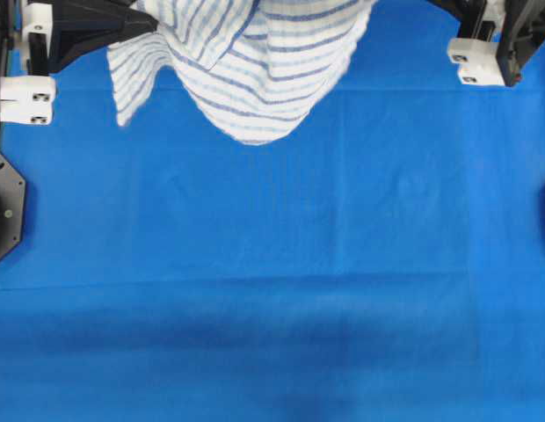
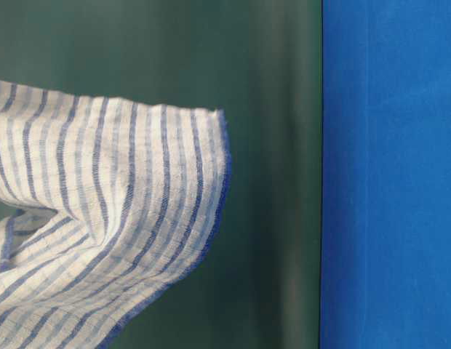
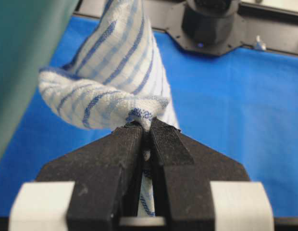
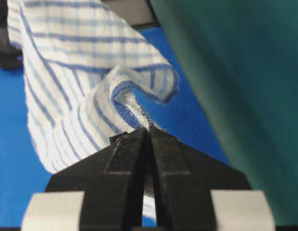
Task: Lift the towel with both arms.
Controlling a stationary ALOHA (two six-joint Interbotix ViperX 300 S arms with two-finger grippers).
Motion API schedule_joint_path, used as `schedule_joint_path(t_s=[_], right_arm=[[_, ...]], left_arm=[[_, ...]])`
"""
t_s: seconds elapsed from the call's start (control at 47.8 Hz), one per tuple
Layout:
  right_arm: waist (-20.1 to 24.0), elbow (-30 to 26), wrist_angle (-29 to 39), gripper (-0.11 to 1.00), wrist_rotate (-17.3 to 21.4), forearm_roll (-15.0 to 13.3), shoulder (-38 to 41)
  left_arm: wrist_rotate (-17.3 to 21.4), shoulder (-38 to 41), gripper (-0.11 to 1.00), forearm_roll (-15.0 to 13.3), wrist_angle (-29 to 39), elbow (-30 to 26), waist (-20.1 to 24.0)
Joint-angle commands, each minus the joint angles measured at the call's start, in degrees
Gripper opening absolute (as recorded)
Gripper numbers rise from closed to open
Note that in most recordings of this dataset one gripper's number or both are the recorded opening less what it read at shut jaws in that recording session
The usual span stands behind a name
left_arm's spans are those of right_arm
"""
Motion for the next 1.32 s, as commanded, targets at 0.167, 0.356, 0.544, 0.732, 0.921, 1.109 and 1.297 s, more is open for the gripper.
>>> schedule_joint_path(t_s=[0.167, 0.356, 0.544, 0.732, 0.921, 1.109, 1.297], right_arm=[[0.09, -0.88, 0.44, 0.04, -2.2, 0.53, -1.93], [-0.09, -0.7, 0.26, 0.33, -2.2, 0.09, -2.2], [-0.09, -0.62, 0.35, 0.71, -1.67, -0.44, -2.29], [-0.09, 0.0, 0.7, 0.71, -1.49, -0.44, -2.37], [-0.26, 6.33, -0.62, 0.71, -1.32, -0.44, -2.37], [-0.62, 14.94, -7.38, 0.71, 1.05, -0.44, -2.64], [-0.88, 21.09, -13.8, 0.71, 2.81, -0.44, -3.52]], left_arm=[[3.16, -2.2, 0.02, 0.09, 0.62, -0.35, -0.18], [2.9, -3.78, 0.43, -0.09, -1.49, 0.44, -0.09], [2.46, -5.19, 0.91, -0.26, -2.02, 2.46, -0.09], [1.32, -5.36, 0.93, -0.26, -2.11, 3.87, -0.09], [1.05, -5.1, 0.94, -0.26, -5.36, 10.9, -0.09], [0.09, -5.27, 0.94, -0.35, -14.59, 20.83, -0.44], [-0.18, -5.45, 0.94, -0.35, -20.92, 27.42, -0.53]])
